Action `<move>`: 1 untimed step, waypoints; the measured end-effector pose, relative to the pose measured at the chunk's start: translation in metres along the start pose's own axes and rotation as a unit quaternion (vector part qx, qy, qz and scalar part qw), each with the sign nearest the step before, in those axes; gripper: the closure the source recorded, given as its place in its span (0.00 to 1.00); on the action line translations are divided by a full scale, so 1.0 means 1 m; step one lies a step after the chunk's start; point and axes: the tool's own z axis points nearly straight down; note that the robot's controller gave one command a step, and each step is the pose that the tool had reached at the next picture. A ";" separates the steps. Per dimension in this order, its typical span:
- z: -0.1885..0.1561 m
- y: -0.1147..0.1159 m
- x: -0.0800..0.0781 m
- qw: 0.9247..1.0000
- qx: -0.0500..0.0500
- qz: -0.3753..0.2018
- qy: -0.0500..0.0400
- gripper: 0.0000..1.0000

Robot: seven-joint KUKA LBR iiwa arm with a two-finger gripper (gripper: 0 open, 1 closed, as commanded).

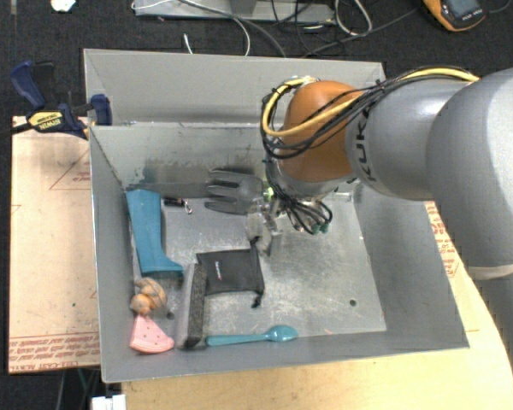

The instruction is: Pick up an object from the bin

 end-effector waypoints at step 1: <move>-0.056 0.016 0.012 1.000 -0.001 -0.029 0.002 1.00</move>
Offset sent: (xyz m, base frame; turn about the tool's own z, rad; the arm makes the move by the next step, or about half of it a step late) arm -0.0404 0.0202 0.2001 0.0081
